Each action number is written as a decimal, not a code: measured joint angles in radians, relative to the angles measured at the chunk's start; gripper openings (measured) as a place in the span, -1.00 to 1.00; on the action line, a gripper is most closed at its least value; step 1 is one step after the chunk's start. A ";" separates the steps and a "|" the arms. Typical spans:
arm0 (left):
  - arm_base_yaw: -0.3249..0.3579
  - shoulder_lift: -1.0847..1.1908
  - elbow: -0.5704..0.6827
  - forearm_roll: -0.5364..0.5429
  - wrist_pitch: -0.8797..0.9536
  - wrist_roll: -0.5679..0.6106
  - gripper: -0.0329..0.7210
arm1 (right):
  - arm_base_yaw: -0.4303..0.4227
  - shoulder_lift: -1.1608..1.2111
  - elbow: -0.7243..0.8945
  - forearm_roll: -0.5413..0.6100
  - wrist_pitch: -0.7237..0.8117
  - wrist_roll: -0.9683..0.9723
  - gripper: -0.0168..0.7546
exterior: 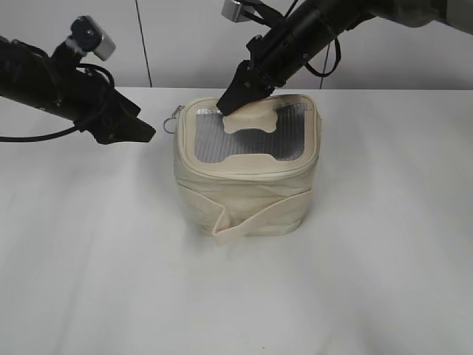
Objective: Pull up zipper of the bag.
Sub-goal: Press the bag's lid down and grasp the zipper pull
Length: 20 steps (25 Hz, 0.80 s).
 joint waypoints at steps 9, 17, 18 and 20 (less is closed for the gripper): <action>-0.091 0.091 -0.034 -0.019 -0.073 0.090 0.49 | 0.000 0.000 0.000 0.003 0.000 0.000 -0.81; -0.137 0.119 -0.071 -0.046 -0.174 0.105 0.10 | 0.000 0.001 0.000 0.002 -0.001 0.013 -0.81; -0.141 0.125 -0.078 -0.055 -0.176 0.105 -0.02 | 0.000 0.001 0.000 0.002 -0.001 0.013 -0.81; -0.154 0.133 -0.089 -0.065 -0.176 0.105 -0.34 | 0.000 0.001 0.000 0.003 -0.001 0.014 -0.82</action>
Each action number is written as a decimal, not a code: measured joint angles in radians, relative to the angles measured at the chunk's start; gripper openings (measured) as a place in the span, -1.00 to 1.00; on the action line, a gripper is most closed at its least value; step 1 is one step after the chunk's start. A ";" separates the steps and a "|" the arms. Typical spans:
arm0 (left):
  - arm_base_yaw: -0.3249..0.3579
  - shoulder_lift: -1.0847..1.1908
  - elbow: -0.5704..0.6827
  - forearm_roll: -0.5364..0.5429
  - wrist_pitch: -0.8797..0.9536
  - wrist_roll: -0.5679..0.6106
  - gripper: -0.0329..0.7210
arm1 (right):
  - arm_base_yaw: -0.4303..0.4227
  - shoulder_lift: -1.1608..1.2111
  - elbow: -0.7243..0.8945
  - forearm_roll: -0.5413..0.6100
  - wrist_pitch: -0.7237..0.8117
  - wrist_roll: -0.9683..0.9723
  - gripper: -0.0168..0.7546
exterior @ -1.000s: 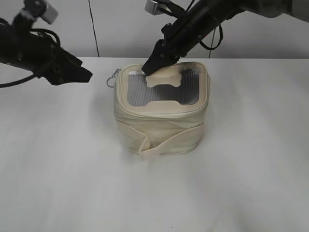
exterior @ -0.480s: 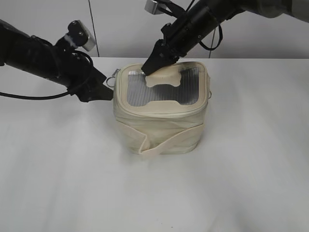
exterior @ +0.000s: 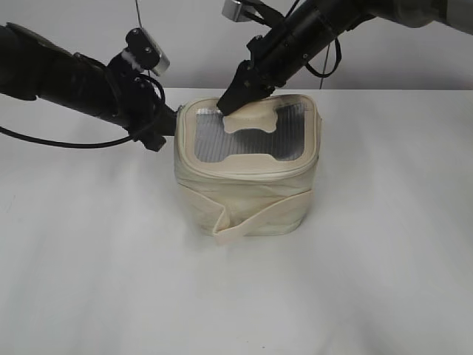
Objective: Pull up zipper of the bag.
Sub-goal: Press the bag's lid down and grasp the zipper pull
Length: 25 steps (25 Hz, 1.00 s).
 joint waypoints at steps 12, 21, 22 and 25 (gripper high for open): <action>0.006 -0.120 0.109 0.184 0.048 -0.280 -0.89 | 0.000 0.000 0.000 0.000 -0.001 0.060 -0.82; -0.003 -0.402 0.385 0.099 -0.011 -0.311 -0.89 | 0.006 0.005 0.000 0.019 0.002 0.113 -0.82; -0.012 -0.423 0.417 0.104 -0.003 -0.312 -0.89 | 0.006 0.006 0.000 0.018 0.000 0.122 -0.82; -0.072 -0.471 0.494 0.107 0.016 -0.321 -0.90 | 0.006 0.007 0.000 0.020 -0.009 0.155 -0.83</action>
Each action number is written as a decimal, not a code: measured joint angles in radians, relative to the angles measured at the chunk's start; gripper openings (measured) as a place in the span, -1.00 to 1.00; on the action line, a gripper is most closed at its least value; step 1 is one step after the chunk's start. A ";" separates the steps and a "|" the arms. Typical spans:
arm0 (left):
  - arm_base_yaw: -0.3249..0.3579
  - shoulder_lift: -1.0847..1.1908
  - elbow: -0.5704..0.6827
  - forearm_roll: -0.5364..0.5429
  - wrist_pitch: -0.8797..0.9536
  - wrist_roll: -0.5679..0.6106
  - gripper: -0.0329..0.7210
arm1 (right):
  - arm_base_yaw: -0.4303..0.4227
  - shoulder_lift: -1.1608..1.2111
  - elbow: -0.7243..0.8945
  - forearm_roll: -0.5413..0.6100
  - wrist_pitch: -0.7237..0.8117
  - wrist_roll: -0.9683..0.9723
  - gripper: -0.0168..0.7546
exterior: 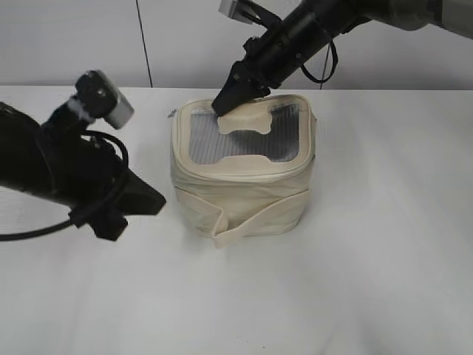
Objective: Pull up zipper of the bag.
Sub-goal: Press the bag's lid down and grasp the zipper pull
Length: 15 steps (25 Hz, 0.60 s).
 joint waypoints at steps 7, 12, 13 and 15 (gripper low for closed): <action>-0.129 -0.013 0.053 -0.051 -0.125 -0.016 -0.88 | 0.000 0.000 0.000 0.005 -0.004 0.022 -0.84; -0.004 -0.008 0.039 -0.125 -0.214 -0.005 -0.20 | 0.000 0.000 0.000 0.006 0.000 0.022 -0.84; 0.036 0.002 0.022 -0.132 -0.206 0.015 0.03 | 0.000 0.000 0.000 0.006 0.000 0.022 -0.84; 0.097 0.034 -0.024 -0.165 -0.188 0.079 0.38 | 0.000 0.000 0.000 0.006 0.000 0.022 -0.84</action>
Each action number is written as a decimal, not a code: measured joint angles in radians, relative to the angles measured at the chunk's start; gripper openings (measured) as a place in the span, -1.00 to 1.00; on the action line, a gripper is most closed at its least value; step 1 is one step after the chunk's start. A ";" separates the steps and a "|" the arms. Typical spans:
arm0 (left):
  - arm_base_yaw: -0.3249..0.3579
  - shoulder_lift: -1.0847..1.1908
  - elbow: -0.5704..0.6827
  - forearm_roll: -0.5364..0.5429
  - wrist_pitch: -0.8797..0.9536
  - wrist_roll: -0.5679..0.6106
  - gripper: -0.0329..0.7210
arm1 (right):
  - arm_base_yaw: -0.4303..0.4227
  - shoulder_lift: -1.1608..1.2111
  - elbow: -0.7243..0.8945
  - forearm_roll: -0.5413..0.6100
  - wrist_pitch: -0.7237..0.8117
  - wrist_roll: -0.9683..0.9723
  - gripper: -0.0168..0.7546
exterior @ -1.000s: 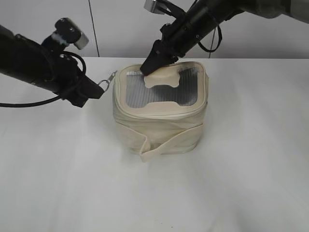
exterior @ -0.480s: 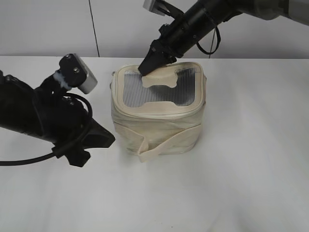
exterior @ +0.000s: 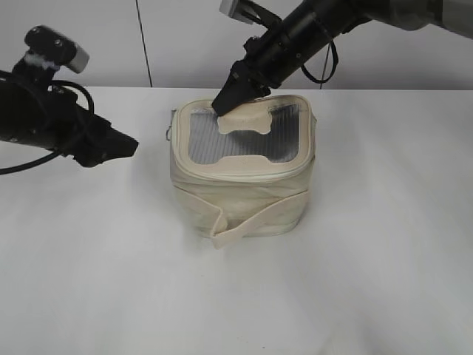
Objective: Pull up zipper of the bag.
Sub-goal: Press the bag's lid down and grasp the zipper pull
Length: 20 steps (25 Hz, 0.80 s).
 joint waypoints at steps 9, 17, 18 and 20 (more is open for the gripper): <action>0.035 0.234 -0.208 -0.045 0.172 0.198 0.53 | -0.001 0.000 0.000 0.001 0.001 -0.002 -0.84; 0.035 0.310 -0.243 -0.152 0.175 0.280 0.51 | -0.001 0.000 0.000 0.001 0.002 -0.003 -0.84; 0.035 0.311 -0.243 -0.181 0.175 0.302 0.51 | -0.001 0.000 0.000 0.001 0.002 -0.003 -0.84; 0.035 0.315 -0.243 -0.219 0.171 0.334 0.51 | -0.001 0.000 0.000 0.001 0.002 -0.003 -0.84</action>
